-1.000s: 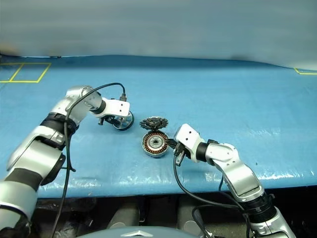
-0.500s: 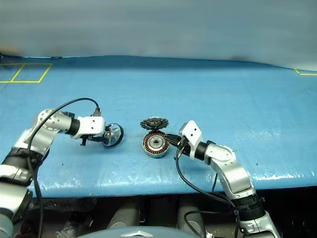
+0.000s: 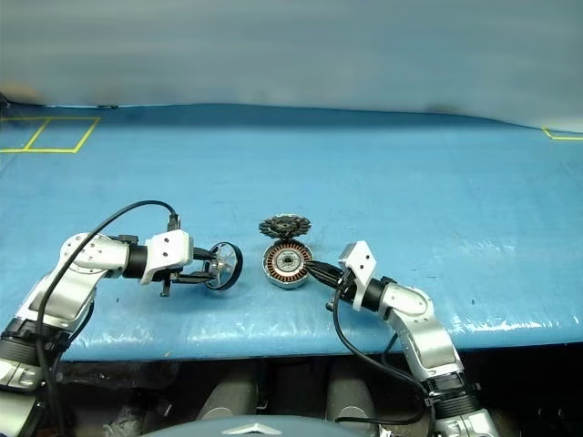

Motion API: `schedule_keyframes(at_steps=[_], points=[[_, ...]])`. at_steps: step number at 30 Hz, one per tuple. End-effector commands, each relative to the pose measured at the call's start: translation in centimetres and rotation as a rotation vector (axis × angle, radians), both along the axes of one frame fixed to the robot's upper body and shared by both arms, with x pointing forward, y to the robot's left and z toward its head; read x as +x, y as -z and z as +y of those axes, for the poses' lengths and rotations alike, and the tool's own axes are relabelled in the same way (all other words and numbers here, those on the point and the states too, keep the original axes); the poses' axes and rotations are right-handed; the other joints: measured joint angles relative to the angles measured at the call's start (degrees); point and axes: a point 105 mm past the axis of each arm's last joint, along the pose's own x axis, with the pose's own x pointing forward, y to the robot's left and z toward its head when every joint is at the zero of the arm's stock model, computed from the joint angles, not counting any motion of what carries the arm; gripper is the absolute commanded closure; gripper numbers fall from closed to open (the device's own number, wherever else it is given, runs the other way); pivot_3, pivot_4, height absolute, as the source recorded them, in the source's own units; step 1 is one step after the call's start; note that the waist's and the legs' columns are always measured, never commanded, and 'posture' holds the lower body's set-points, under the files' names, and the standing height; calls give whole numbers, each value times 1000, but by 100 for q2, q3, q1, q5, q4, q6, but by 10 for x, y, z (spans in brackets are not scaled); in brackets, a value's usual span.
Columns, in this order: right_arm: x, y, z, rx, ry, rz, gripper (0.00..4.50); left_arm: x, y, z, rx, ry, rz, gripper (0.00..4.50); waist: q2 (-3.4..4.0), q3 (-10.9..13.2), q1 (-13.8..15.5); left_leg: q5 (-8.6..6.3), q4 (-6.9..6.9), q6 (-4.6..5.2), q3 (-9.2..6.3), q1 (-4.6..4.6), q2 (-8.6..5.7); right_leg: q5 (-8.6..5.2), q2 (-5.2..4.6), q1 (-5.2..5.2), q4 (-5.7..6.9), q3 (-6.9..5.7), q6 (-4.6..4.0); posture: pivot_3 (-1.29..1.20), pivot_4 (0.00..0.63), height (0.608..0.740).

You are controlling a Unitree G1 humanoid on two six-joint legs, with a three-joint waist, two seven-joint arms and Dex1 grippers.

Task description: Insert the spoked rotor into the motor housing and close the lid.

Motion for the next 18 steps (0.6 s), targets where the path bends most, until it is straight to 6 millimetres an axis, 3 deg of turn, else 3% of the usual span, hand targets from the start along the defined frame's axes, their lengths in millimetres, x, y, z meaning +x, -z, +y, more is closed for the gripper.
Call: schedule_keyframes(at_steps=[1, 6, 18], points=[[1, -10, -3, 33, 16, -66, 4500, 8, -20, -11, -51, 4, -76, 2954, 0, 0, 2, 0, 0, 0, 1, 0, 0, 0, 0, 0, 0, 1, 0, 0, 150, 740], [1, -4, -4, 2, 32, -71, 4500, 9, -15, -27, -87, 40, -13, 2954, 1, 0, 6, 0, 1, 0, 3, 1, -1, 0, 2, 2, -1, 1, 1, 0, 150, 740], [1, 2, -2, -11, 52, -60, 4500, 15, -26, -53, -142, 112, 51, 2954, 2, 0, 7, 0, -2, 0, 11, 0, 3, 0, 9, 5, 0, 9, 1, 0, 150, 740]])
